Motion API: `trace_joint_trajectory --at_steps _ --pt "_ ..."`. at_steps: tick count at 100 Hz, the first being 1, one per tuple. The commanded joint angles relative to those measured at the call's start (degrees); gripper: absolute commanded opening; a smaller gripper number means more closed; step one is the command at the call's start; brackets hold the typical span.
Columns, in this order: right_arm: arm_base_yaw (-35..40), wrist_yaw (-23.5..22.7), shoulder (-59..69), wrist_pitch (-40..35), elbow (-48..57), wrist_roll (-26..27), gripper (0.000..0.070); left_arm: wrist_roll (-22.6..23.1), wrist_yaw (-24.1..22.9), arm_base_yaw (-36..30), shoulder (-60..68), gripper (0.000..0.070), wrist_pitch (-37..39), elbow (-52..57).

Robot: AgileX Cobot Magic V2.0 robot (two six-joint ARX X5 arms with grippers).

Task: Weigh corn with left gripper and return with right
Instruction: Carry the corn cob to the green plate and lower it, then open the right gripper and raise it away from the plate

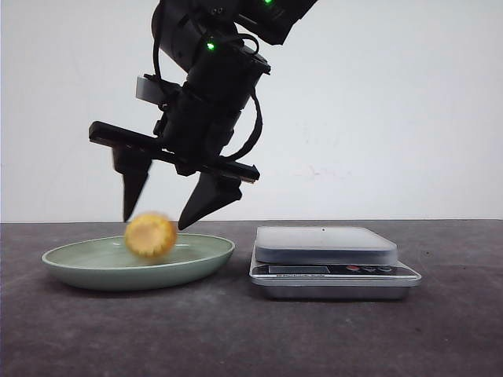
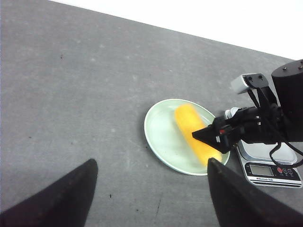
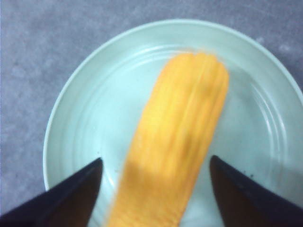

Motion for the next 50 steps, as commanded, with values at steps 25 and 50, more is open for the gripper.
trace_joint_trajectory --at_steps 25,50 --pt "-5.1 0.3 -10.5 -6.0 1.5 -4.9 0.0503 0.7 0.1 -0.4 0.0 0.0435 0.3 0.7" --pt "-12.9 0.2 -29.6 -18.3 1.5 -11.2 0.0503 1.4 0.2 -0.4 0.0 0.0435 1.9 0.7"
